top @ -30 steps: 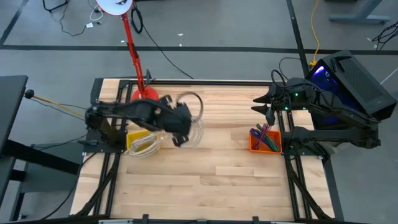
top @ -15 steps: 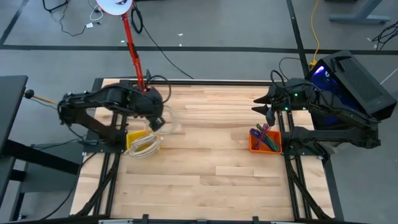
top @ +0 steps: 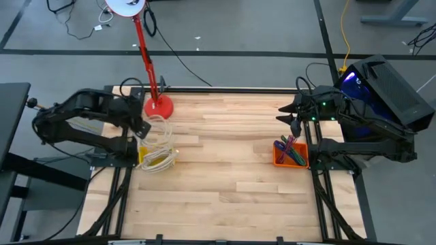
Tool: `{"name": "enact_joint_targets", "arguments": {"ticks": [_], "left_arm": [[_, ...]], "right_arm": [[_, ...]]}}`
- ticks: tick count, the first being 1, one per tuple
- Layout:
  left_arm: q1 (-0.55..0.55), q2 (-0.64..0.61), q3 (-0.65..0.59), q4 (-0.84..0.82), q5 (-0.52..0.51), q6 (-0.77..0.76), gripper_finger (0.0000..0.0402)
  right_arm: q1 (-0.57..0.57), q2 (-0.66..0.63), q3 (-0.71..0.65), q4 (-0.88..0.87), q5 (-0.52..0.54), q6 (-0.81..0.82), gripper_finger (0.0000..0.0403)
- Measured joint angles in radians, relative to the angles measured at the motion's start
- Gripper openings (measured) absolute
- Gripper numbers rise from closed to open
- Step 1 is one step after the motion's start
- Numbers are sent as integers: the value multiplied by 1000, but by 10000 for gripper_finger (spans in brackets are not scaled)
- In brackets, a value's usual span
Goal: Pick & Place USB Port
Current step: Put the light brown HDMI cable into the yellow bin
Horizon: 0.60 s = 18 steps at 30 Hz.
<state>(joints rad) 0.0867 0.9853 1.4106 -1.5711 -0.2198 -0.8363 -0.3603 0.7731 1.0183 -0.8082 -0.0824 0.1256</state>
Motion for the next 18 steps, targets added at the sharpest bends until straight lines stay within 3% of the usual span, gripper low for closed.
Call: {"name": "enact_joint_targets", "arguments": {"ticks": [4,18], "left_arm": [[25,-47,-62,0,129,-20,10],[30,-58,-389,1,428,-73,10]], "right_arm": [[0,0,0,7,23,0,187],[0,0,0,24,23,0,187]]}}
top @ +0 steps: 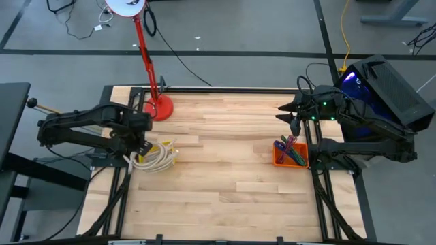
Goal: Pick & Place USB Port
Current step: Put the light brown HDMI cable into the yellow bin
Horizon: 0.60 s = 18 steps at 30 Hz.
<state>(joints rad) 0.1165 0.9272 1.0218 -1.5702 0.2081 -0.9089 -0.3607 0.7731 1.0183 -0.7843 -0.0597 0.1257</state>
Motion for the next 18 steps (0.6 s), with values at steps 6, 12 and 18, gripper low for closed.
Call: {"name": "enact_joint_targets", "arguments": {"ticks": [6,12,18], "left_arm": [[0,0,-18,1,5,-22,10],[16,0,-18,4,30,-49,10],[42,2,-18,75,44,-79,10]], "right_arm": [[0,0,0,0,0,0,188],[0,0,0,0,0,-3,187],[0,0,0,0,0,-4,187]]}}
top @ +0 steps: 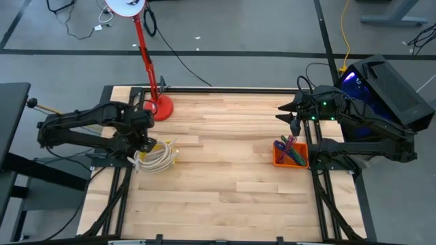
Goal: Pick & Place USB Port
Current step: Put the light brown HDMI cable into the yellow bin
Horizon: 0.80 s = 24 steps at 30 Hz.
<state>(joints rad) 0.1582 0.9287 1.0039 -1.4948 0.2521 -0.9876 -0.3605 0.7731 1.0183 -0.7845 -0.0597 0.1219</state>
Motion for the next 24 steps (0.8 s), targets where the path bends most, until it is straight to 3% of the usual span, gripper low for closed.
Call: {"name": "enact_joint_targets", "arguments": {"ticks": [7,17,24], "left_arm": [[32,20,-6,-21,12,4,10],[53,27,-166,50,124,19,10],[104,26,-171,55,129,71,10]], "right_arm": [[0,0,0,0,0,-1,187],[0,0,0,0,0,-4,187],[0,13,0,6,0,-8,188]]}}
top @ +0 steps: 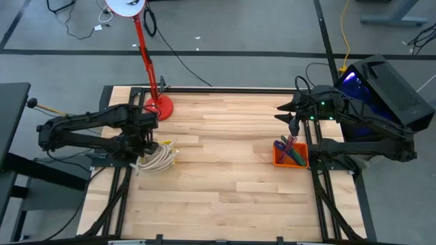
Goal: Pick & Place USB Port
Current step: Put the light brown HDMI cable into the yellow bin
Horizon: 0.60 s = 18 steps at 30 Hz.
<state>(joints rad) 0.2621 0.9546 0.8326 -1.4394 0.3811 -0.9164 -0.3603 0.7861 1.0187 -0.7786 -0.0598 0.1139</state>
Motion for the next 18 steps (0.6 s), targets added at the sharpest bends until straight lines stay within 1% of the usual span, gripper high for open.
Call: {"name": "enact_joint_targets", "arguments": {"ticks": [9,13,18], "left_arm": [[91,-1,0,14,-64,48,10],[109,-1,0,15,-50,82,11],[110,0,0,15,-37,88,41]], "right_arm": [[0,48,0,2,-9,-23,187],[0,53,0,21,-9,-27,188],[0,53,0,37,-9,-30,187]]}}
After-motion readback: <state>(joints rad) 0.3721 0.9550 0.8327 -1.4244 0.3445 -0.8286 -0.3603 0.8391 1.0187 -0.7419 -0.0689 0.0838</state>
